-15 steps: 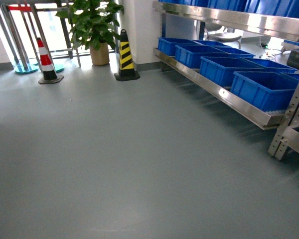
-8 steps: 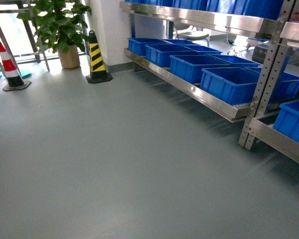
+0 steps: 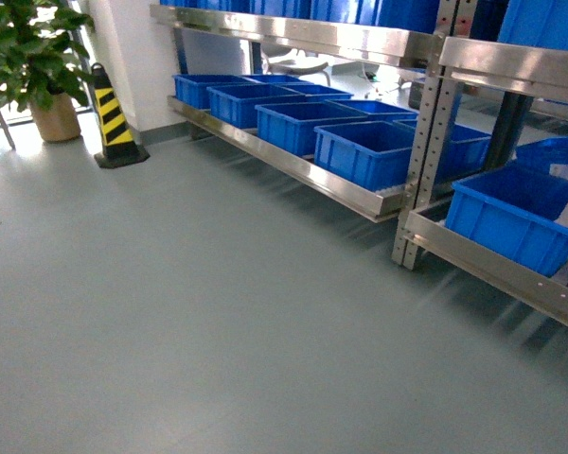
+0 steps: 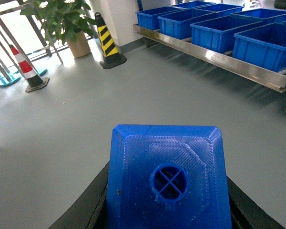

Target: Sort blue parts and orange caps into right shelf containers

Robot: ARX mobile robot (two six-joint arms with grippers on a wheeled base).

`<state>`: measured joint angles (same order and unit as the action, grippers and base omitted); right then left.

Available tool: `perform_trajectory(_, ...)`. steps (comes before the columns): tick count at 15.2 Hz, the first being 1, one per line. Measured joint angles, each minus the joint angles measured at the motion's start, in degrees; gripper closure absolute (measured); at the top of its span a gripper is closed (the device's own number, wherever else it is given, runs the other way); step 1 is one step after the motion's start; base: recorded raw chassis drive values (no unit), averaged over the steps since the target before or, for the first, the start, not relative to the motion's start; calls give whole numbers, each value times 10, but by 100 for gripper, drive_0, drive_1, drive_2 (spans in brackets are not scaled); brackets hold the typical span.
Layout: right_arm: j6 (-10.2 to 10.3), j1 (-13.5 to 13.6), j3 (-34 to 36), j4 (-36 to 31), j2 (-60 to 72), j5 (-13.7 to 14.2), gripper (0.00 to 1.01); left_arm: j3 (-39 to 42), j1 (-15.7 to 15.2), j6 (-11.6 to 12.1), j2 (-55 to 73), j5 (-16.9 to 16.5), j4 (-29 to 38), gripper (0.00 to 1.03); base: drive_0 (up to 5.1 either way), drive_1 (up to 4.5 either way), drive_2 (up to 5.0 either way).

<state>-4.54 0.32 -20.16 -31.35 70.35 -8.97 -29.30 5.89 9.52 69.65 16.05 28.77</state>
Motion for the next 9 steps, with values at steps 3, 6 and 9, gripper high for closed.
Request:
perform_trajectory(3, 0, 0, 0, 0, 0, 0, 58, 0, 0, 0, 0, 0, 0, 59, -143, -143, -143)
perform_trajectory(6, 0, 0, 0, 0, 0, 0, 58, 0, 0, 0, 0, 0, 0, 59, -153, -153, -153)
perform_trajectory(9, 0, 0, 0, 0, 0, 0, 58, 0, 0, 0, 0, 0, 0, 59, -152, -152, -152)
